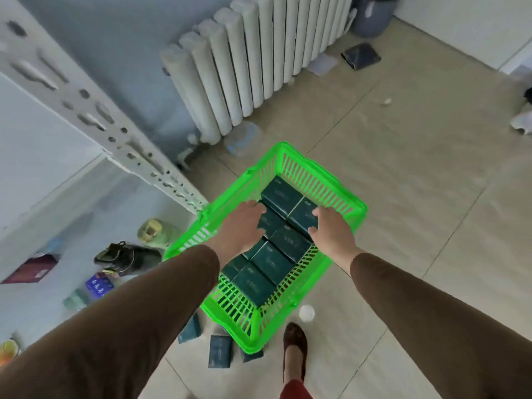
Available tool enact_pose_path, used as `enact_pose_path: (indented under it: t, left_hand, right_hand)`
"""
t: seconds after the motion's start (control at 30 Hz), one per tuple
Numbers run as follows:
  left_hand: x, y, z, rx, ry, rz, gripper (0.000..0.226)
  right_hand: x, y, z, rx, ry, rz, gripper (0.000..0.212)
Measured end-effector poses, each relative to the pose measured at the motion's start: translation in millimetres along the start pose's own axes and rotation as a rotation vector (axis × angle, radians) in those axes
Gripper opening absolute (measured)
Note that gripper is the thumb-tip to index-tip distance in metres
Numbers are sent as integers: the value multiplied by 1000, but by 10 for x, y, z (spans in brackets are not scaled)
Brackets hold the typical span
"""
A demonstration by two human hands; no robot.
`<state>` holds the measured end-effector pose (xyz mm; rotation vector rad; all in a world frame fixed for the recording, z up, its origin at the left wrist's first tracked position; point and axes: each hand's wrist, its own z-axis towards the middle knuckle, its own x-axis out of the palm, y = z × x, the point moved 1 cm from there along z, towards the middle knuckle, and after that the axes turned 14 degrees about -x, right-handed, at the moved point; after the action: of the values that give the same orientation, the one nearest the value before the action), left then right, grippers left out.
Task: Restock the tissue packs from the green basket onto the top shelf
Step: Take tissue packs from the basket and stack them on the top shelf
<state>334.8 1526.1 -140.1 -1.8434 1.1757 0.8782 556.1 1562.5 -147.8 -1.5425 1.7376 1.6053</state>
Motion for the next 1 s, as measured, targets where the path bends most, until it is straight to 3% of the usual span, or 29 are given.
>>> enact_pose_path:
  t: [0.13,0.4,0.57,0.63,0.77,0.93,1.0]
  left_hand:
    - [285,-191,798,-14,4,153,50]
    - [584,-514,1732,83,-198,552,60]
    - [814,-364,1801,172,-238,679,73]
    - [837,-297,1729,166,-233,709,76]
    - [700,-146,1391,77,-232,718,41]
    - [268,331,408,-132,-202,401,59]
    - [6,522,-138,-217,-178,271,60]
  right_hand:
    - [259,-470,411,-5,60,-162,39]
    - [650,-788,870,-78,107,-468,40]
    - [842,-775,866,-134,173,-585,62]
    - [859,-733,866,-107,192,-534,61]
    - [725,-588,788,-51,202,-388,32]
    - [257,-131,459,-151,217,-39,61]
    - [-9,223,285,-255,258,38,59]
